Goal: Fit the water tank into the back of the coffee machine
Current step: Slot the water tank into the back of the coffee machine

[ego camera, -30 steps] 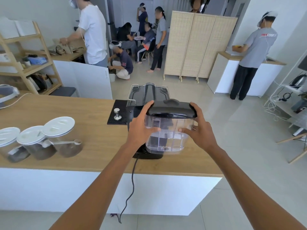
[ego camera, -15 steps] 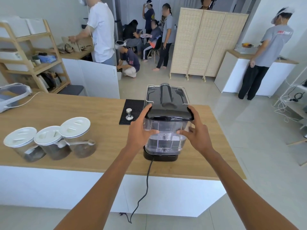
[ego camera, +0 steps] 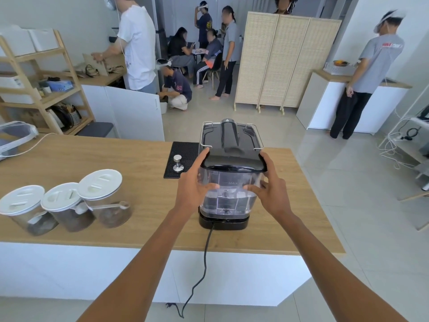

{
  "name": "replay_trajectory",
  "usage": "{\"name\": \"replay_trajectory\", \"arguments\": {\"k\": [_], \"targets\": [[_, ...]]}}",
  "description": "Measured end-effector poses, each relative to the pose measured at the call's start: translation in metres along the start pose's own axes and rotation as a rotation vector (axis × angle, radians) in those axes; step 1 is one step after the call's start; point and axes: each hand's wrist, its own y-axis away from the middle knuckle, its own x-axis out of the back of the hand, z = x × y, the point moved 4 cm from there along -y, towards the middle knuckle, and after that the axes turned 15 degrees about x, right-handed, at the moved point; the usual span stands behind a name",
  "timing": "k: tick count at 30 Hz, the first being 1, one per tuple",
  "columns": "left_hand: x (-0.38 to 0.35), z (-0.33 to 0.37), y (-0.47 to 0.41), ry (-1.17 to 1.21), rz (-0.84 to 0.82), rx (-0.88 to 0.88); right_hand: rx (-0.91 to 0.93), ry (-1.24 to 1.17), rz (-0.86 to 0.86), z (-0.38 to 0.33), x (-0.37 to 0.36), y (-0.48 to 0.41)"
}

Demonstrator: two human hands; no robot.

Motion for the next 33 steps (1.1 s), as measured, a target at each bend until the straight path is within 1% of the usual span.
{"name": "replay_trajectory", "arguments": {"k": [8,13,19,23,27,33], "targets": [[-0.004,-0.010,-0.005,-0.024,0.014,0.055,-0.054,0.021,-0.024,0.006,-0.007,0.000],[-0.004,-0.010,-0.002,-0.005,0.025,0.032,-0.073,0.020,-0.022,0.010,-0.008,0.002],[-0.006,-0.019,-0.004,0.002,0.009,0.052,-0.069,0.038,-0.036,0.013,-0.011,0.003],[-0.007,-0.028,0.000,-0.007,-0.022,-0.019,-0.082,0.065,-0.055,0.017,-0.015,0.007],[-0.007,-0.028,0.001,0.013,-0.045,-0.022,-0.086,0.073,-0.070,0.018,-0.013,0.007],[-0.005,-0.023,0.004,-0.017,-0.026,-0.024,-0.081,0.120,-0.090,0.018,-0.014,0.009]]}}
